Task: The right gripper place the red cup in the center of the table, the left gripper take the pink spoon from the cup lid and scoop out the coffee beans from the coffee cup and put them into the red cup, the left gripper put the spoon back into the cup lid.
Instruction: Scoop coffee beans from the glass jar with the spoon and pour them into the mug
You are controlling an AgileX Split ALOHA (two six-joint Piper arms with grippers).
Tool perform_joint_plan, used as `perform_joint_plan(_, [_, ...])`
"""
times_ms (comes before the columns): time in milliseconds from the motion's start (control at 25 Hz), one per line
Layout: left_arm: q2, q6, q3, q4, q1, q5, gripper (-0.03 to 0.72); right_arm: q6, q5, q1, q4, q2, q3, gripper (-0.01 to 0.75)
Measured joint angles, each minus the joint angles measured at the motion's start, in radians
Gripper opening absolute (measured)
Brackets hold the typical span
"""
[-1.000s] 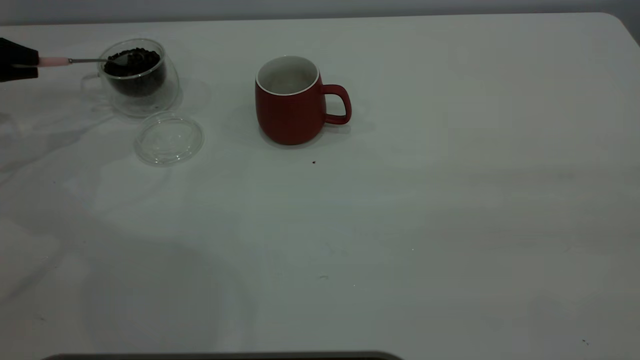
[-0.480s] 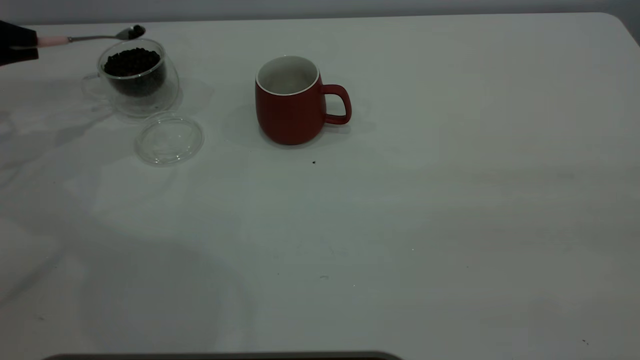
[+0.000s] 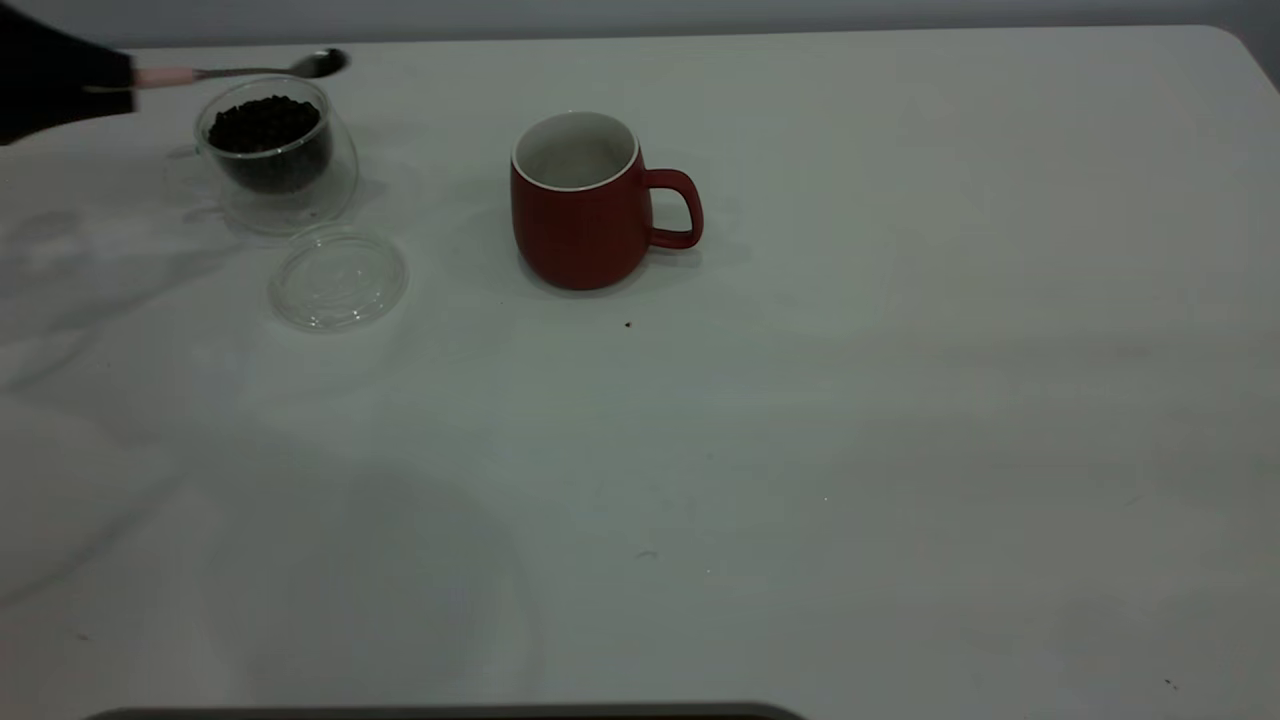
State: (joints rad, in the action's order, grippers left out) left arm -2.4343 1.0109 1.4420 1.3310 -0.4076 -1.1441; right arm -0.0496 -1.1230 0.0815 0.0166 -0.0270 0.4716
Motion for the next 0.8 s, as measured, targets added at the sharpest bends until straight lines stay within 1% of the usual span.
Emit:
perform_joint_plan(280, [0.0, 0.0, 0.0, 0.019, 0.151, 0.0, 0.127, 0.0, 0.0, 0.0, 0.0, 0.0, 0.0, 0.452])
perform_joint_plan(440, [0.0, 0.009, 0.0, 0.019, 0.223, -0.001, 0.127, 0.0, -0.001, 0.0, 0.0, 0.0, 0.0, 0.452])
perform_joint_plan(640, [0.0, 0.055, 0.0, 0.018, 0.251, -0.001, 0.127, 0.0, -0.001, 0.0, 0.0, 0.0, 0.0, 0.452])
perform_joint_plan(800, [0.0, 0.146, 0.0, 0.018, 0.261, 0.012, 0.127, 0.0, -0.001, 0.0, 0.0, 0.0, 0.0, 0.452])
